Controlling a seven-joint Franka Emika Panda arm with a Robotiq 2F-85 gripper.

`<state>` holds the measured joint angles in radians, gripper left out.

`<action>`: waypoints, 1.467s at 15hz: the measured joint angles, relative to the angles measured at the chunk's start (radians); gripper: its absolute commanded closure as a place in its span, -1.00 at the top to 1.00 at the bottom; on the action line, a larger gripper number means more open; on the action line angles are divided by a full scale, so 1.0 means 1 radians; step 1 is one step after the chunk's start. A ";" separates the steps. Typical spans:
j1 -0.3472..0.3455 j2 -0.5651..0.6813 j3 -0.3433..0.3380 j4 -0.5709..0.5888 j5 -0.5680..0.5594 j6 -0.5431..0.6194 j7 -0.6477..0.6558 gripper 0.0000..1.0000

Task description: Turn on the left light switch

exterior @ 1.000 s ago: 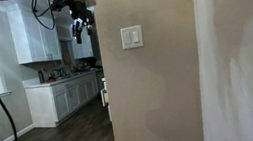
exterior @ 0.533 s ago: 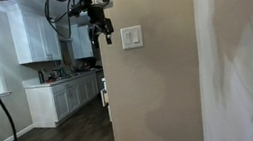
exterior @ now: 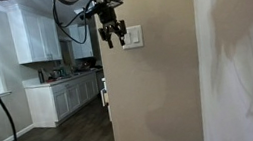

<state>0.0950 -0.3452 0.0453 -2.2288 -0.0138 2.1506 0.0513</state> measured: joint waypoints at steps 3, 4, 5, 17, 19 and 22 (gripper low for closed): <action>0.003 0.000 -0.008 -0.004 0.032 0.112 -0.036 -0.48; 0.005 0.001 -0.013 -0.007 0.056 0.152 -0.058 -0.59; 0.008 0.002 -0.019 -0.010 0.078 0.187 -0.079 -0.74; 0.054 0.114 -0.061 0.062 0.268 0.298 -0.240 -1.00; 0.053 0.133 -0.056 0.093 0.266 0.298 -0.237 -1.00; 0.050 0.151 -0.051 0.127 0.261 0.298 -0.234 -1.00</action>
<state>0.1450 -0.1939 -0.0054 -2.1023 0.2474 2.4483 -0.1830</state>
